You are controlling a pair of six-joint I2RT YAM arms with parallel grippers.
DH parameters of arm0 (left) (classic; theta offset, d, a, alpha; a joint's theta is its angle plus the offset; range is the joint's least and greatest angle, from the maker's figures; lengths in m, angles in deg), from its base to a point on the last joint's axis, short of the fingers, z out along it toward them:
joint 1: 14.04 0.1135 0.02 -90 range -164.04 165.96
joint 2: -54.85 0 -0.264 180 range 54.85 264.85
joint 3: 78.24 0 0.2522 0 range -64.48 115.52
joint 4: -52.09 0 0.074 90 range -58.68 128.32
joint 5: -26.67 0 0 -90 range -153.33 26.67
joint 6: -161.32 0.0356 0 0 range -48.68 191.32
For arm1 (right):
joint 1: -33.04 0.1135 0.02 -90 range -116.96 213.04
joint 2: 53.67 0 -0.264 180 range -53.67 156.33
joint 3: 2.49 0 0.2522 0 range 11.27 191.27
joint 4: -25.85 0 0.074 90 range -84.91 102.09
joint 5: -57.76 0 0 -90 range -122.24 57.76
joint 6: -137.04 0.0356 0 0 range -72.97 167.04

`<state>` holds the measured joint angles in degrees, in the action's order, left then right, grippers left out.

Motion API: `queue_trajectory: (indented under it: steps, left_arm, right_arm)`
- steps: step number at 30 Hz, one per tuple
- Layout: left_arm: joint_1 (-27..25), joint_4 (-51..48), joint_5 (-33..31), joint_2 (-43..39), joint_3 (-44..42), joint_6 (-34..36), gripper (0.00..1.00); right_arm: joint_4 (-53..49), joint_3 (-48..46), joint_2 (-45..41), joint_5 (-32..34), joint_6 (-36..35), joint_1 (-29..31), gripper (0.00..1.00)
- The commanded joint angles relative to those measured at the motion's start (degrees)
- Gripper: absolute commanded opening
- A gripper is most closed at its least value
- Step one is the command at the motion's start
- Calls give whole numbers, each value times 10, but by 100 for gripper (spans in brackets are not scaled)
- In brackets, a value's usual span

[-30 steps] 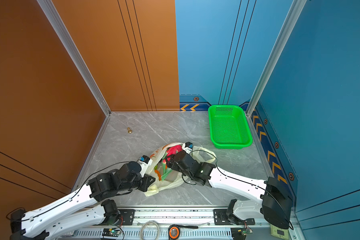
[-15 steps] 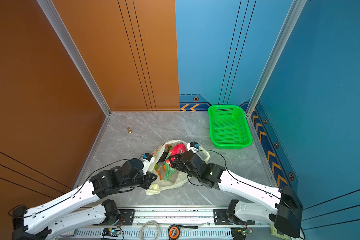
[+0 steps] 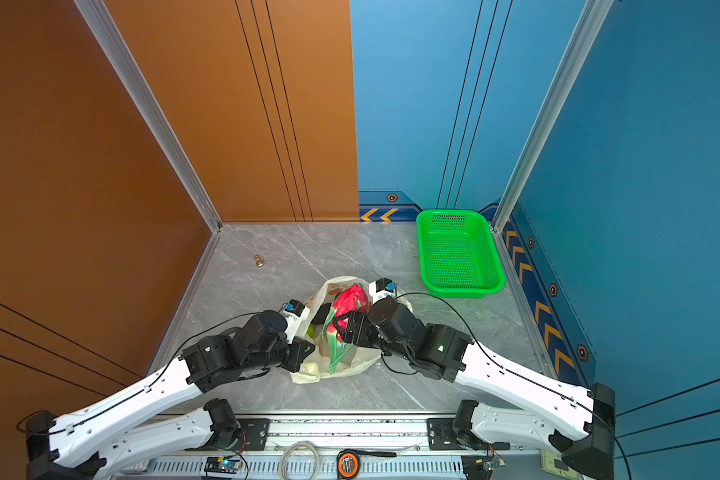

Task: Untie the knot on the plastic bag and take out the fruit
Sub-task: 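Carry the dragon fruit to the green basket and release it with the right gripper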

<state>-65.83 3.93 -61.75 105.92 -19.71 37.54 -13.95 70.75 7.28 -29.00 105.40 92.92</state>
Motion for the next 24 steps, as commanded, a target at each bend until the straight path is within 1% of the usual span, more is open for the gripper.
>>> queue_trajectory:
  steps: [1, 7, 10, 14, 15, 18, 24]
  left_arm:
    - [5, 0, 0, 3, 19, 15, 0]
    - [4, 0, 0, 1, 21, 15, 0]
    - [5, 0, 1, 0, 22, 17, 0]
    - [4, 0, 1, 0, 23, 17, 0]
    - [5, 0, 2, -1, 22, 17, 0]
    - [3, 0, 2, -2, 23, 17, 0]
    - [3, 0, 2, -4, 22, 12, 0]
  right_arm:
    - [9, 59, 8, -21, -36, -16, 11]
    - [-5, 131, 37, -71, -70, -71, 11]
    - [-19, 169, 55, -101, -98, -115, 11]
    - [-33, 213, 76, -147, -134, -192, 11]
    - [-35, 220, 80, -161, -139, -228, 11]
    - [-37, 237, 91, -200, -161, -301, 11]
    - [-36, 256, 126, -279, -201, -471, 11]
